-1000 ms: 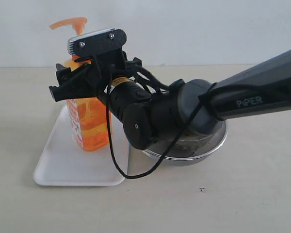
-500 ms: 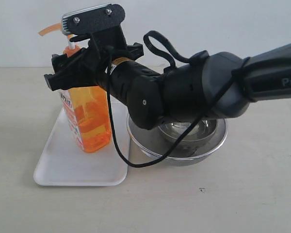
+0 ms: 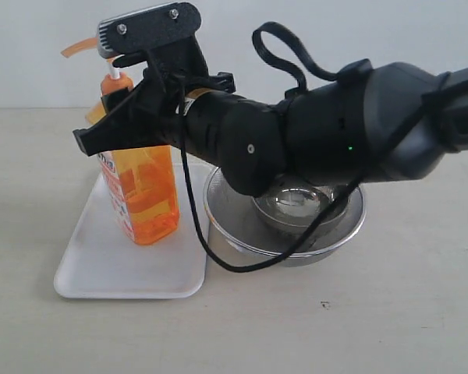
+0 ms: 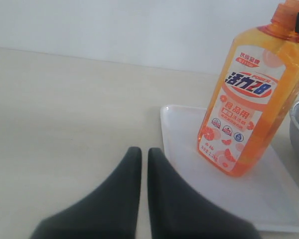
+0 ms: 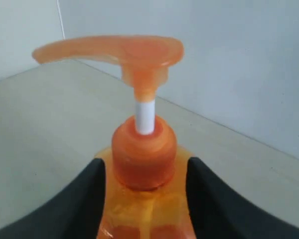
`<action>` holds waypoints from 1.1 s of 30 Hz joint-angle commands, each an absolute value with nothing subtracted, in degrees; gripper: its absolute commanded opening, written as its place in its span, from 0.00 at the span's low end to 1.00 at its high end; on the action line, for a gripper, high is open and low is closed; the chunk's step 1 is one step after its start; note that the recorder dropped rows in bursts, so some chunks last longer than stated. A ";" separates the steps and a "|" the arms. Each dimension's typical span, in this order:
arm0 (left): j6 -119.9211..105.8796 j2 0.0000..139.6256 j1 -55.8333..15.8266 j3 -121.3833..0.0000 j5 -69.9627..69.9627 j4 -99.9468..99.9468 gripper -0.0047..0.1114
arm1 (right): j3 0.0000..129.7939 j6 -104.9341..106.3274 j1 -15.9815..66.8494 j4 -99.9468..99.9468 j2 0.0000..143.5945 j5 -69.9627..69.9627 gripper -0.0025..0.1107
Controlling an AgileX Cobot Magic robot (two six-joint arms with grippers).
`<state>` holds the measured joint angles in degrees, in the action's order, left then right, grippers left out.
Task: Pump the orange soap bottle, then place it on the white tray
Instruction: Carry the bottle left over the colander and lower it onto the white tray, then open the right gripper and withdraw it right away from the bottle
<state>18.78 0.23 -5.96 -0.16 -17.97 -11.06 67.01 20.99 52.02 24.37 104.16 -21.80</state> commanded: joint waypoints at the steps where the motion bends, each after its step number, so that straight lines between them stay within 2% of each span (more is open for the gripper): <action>1: 18.65 0.00 -5.74 0.00 -18.10 -11.35 0.08 | 62.99 21.15 51.98 24.10 100.09 -22.03 0.41; 5: 18.65 0.00 -5.74 0.00 -18.10 -11.35 0.08 | 55.67 21.05 51.98 24.10 96.28 -25.45 0.40; 6: 18.65 0.00 -5.74 0.00 -18.10 -11.35 0.08 | 52.49 20.44 51.98 24.10 94.26 -27.45 0.33; 7: 18.65 0.00 -5.74 0.00 -18.10 -11.35 0.08 | 48.95 17.95 51.98 24.26 91.81 -29.48 0.19; 9: 18.65 0.00 -5.74 0.00 -18.10 -11.35 0.08 | 43.66 14.83 51.98 24.38 88.06 -32.45 0.02; 15: 18.65 0.00 -5.74 0.00 -18.10 -11.35 0.08 | 35.74 5.20 51.98 24.38 80.51 -33.56 0.02; 33: 18.65 0.00 -5.74 0.00 -18.10 -11.35 0.08 | 35.63 11.10 51.98 24.26 80.10 -32.58 0.02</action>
